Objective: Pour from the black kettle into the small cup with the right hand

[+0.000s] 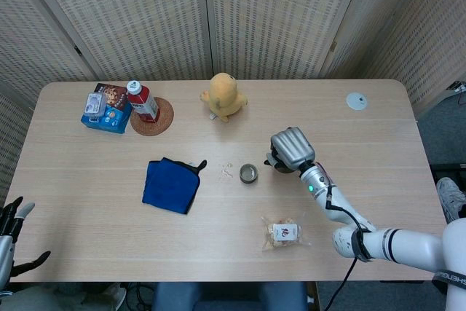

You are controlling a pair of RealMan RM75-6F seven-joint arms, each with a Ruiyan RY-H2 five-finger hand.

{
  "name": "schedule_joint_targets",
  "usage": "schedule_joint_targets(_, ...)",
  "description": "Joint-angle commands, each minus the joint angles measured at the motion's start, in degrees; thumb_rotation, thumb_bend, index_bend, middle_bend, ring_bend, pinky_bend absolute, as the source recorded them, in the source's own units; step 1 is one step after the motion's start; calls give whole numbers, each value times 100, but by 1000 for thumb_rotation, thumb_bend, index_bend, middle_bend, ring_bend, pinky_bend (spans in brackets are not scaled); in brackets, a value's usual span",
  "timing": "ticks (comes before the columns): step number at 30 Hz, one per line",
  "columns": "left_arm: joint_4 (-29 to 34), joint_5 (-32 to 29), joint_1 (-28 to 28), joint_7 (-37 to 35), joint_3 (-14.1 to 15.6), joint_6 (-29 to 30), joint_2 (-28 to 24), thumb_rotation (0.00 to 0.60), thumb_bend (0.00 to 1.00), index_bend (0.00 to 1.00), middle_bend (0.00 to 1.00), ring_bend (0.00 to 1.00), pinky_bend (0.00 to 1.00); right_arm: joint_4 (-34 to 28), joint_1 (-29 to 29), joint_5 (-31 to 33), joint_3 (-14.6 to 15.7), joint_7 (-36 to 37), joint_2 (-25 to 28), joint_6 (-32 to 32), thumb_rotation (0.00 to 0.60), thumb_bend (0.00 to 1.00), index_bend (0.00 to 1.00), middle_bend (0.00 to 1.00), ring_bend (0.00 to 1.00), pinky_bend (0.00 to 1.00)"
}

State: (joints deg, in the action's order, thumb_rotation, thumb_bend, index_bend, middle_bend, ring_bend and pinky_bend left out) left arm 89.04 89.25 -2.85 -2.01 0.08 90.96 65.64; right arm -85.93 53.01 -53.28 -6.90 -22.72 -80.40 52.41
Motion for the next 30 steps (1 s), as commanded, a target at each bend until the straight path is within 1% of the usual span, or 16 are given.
schedule_joint_targets(1, 33, 29, 34, 49, -1, -24, 11, 600, 98, 109, 0, 25, 0, 104, -226, -184, 50, 342, 100, 1, 475, 474, 1000, 1000, 971, 492)
schedule_joint_targets(3, 44, 50, 54, 66, -5, -27, 24, 600, 98, 109, 0, 25, 0, 193, -360, -310, 77, 594, 115, -1, 474, 473, 1000, 1000, 971, 492)
schedule_joint_targets(8, 62, 48, 90, 123, -3, -72, 46, 600, 98, 109, 0, 26, 0, 619, -692, -809, 260, 1071, 7, 107, 474, 473, 1000, 1000, 971, 492)
schedule_joint_targets(14, 134, 60, 134, 216, -5, -107, 47, 600, 98, 109, 0, 26, 0, 1149, -929, -1278, 320, 1608, -209, 180, 475, 461, 1000, 1000, 971, 492)
schedule_joint_targets(19, 185, 47, 149, 280, 1, -127, 47, 600, 98, 109, 0, 26, 0, 1595, -1046, -1502, 319, 1950, -454, 141, 474, 452, 1000, 1000, 970, 492)
schedule_joint_targets(24, 220, 44, 159, 329, -1, -123, 45, 600, 98, 109, 0, 26, 0, 2007, -1111, -1673, 291, 2229, -701, 95, 474, 415, 1000, 1000, 967, 492)
schedule_joint_targets(28, 241, 46, 170, 363, 1, -127, 42, 600, 98, 109, 0, 26, 0, 2255, -1145, -1811, 262, 2426, -860, 74, 473, 348, 1000, 1000, 964, 492)
schedule_joint_targets(30, 252, 40, 170, 373, 5, -130, 39, 600, 98, 109, 0, 26, 0, 2343, -1154, -1869, 246, 2497, -902, 51, 474, 333, 1000, 1000, 963, 492)
